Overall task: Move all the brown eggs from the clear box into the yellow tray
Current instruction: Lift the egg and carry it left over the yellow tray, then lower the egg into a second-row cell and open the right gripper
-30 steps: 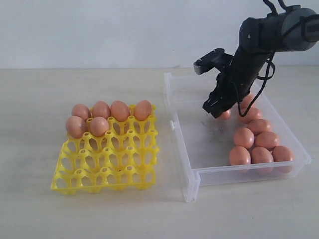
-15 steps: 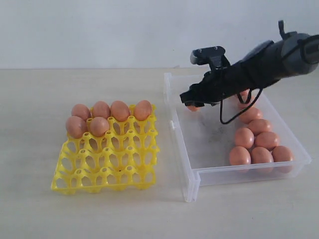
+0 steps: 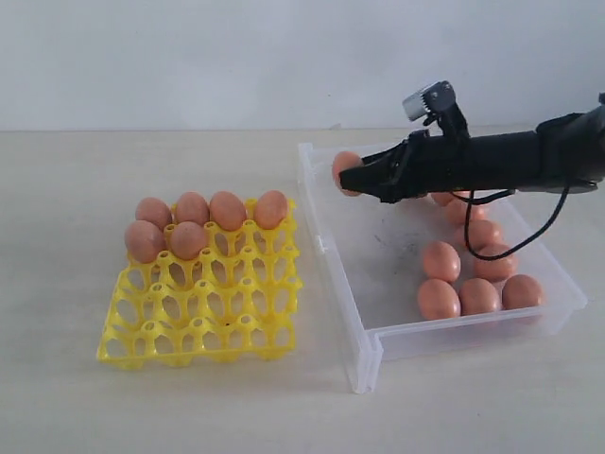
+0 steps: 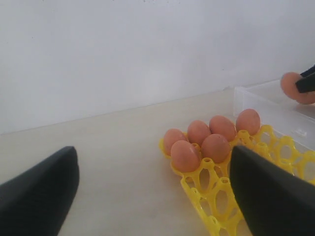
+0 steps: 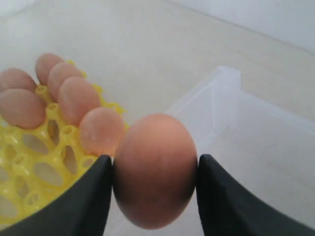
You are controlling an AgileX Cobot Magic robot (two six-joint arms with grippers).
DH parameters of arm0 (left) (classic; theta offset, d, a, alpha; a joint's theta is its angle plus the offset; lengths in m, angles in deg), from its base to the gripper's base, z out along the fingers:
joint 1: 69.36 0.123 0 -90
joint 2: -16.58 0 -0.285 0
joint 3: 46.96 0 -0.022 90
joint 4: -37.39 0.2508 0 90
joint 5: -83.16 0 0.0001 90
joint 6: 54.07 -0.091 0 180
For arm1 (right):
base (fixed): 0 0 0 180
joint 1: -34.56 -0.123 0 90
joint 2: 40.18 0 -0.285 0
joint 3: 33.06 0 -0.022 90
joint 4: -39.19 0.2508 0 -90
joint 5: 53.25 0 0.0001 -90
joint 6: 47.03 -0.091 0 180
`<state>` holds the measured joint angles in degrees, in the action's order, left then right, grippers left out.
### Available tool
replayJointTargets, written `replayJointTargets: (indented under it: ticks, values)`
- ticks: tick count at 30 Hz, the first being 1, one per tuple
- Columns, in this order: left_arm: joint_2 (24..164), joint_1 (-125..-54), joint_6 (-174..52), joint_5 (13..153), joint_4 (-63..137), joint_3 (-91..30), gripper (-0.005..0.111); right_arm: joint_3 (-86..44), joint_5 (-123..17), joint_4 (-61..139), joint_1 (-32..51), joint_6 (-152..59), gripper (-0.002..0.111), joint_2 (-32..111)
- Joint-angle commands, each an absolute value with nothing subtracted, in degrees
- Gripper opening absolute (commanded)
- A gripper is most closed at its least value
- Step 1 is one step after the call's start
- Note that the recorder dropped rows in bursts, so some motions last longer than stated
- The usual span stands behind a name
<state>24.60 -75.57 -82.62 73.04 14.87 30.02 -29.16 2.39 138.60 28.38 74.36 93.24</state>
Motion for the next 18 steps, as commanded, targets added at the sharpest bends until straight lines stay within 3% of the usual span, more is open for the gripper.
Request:
replayJointTargets:
  ticks: [1,9,18]
  values:
    - [24.4,-75.9,-82.2,73.1,14.5,30.3,0.078,-29.1,16.7,139.1,29.1,75.0,0.000,92.8]
    - [24.4,-75.9,-82.2,73.1,14.5,30.3,0.078,-34.1,14.0,139.1,13.3,75.0,0.000,95.8]
    - [24.4,-75.9,-82.2,73.1,14.5,30.3,0.078,-37.8,6.3,139.1,10.0,75.0,0.000,101.7]
